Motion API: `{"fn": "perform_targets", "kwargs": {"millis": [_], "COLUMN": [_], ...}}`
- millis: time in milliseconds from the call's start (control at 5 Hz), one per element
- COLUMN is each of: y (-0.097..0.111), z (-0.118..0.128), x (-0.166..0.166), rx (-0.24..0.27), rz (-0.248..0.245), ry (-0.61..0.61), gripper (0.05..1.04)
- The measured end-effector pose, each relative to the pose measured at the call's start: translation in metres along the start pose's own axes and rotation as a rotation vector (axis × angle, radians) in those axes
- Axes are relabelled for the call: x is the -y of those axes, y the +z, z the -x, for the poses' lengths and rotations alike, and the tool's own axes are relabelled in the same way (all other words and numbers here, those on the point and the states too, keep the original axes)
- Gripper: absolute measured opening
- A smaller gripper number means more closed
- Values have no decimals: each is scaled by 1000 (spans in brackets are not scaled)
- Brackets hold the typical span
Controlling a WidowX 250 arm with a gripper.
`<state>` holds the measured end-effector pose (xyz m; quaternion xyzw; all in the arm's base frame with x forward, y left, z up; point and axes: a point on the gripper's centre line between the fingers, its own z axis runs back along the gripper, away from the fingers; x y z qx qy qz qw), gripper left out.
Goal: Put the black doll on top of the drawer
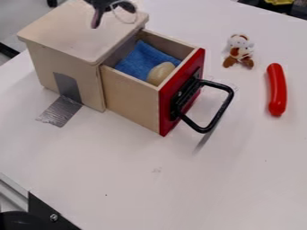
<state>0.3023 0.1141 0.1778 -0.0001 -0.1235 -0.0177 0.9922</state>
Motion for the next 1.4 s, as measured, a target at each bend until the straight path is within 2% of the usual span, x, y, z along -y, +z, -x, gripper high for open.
{"fn": "perform_targets", "kwargs": {"millis": [200, 400, 600, 800, 1000, 1200, 1400], "y": [-19, -33, -33, -37, -23, 15, 32], "z": [-1, 0, 1, 9, 15, 18, 25], "x": [-11, -14, -18, -16, -8, 5, 16], "rx": [-49, -74, -84, -117, -107, -45, -41], "rz": [4, 14, -7, -5, 11, 26, 41], "ry": [13, 18, 12, 22, 34, 43, 42], "gripper": [244, 272, 590, 899, 1002, 998, 998]}}
